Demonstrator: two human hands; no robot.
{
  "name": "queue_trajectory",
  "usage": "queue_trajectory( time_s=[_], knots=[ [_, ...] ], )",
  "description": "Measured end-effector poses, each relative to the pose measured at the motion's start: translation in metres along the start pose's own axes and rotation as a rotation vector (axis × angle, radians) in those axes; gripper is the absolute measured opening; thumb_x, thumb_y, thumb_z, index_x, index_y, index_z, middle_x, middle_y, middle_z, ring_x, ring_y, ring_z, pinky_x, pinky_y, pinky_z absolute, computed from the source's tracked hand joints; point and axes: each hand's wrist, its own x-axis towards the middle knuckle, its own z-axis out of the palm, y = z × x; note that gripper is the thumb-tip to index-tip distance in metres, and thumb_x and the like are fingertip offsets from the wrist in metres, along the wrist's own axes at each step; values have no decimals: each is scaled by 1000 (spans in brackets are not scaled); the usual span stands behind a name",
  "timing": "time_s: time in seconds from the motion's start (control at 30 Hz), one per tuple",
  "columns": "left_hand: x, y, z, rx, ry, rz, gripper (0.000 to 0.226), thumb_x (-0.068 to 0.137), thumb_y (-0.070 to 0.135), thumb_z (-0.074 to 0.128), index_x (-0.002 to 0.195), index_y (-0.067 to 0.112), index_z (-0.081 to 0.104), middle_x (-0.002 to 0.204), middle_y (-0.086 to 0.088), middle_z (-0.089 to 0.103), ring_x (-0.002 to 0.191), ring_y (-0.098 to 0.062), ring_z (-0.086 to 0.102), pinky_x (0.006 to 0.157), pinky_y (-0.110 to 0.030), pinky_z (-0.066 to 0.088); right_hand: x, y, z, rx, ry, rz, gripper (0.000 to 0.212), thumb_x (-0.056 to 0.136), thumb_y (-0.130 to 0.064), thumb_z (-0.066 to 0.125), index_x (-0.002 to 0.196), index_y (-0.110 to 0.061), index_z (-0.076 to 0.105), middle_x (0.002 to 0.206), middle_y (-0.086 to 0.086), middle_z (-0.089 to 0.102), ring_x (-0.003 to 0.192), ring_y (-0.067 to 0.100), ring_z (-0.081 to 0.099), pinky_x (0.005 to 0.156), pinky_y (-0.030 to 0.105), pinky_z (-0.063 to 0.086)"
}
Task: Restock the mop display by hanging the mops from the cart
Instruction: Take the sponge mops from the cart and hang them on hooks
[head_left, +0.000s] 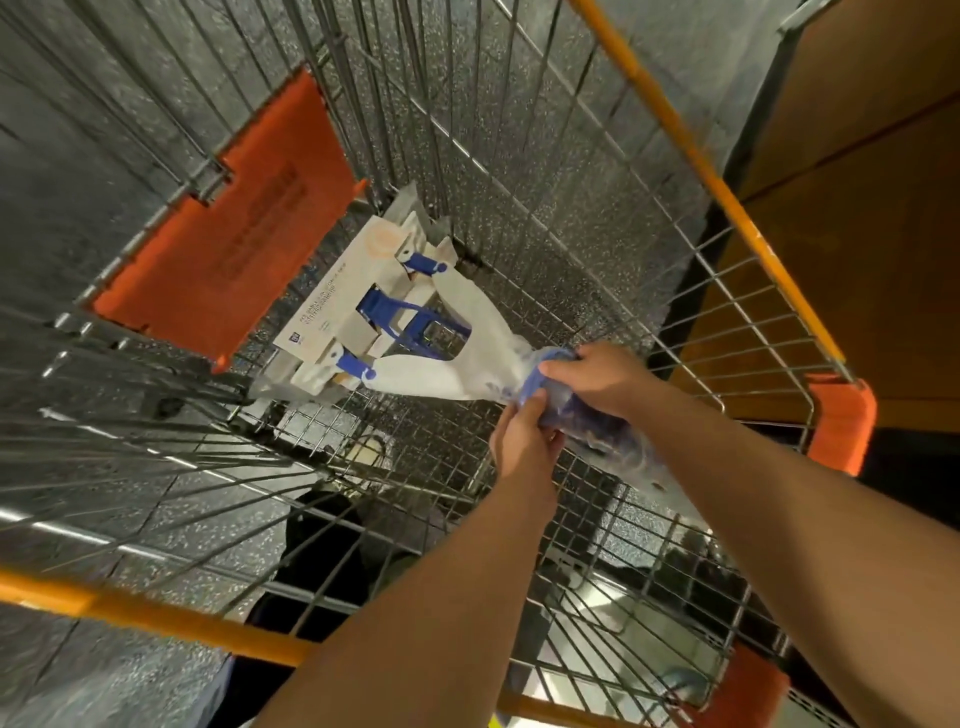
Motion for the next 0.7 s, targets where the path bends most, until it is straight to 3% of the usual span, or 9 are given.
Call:
queue_trajectory(
  time_s=[0.13,0.37,0.53,0.7],
  knots=[
    [-6,-5,3,-35,19,20,44,92,21,63,134,11,53,123,-13,64,92,-21,64,79,-28,53,-6,7,2,81,2,-62,41,92,-46,54,104,-8,62,95,13,62,88,26,62,76,35,49],
    [-37,-5,11,-11,-22,128,34,95,27,57,123,9,60,104,-11,65,83,-23,65,71,-31,55,-45,3,-11,-57,148,-177,42,99,-39,43,112,-4,60,113,20,62,101,34,57,80,36,41],
    [-83,1,20,-28,-122,192,17,95,27,59,103,13,64,93,-8,69,82,-24,66,67,-32,55,-88,-4,-38,-62,260,-235,39,99,-39,41,93,-6,60,96,21,60,93,35,57,73,36,38],
    [-137,8,25,-80,-252,268,36,97,29,56,121,3,61,82,-9,69,63,-18,67,47,-23,53,-141,-19,-67,-130,386,-257,43,99,-44,38,90,-9,61,109,19,61,102,34,58,72,32,35]
  ],
)
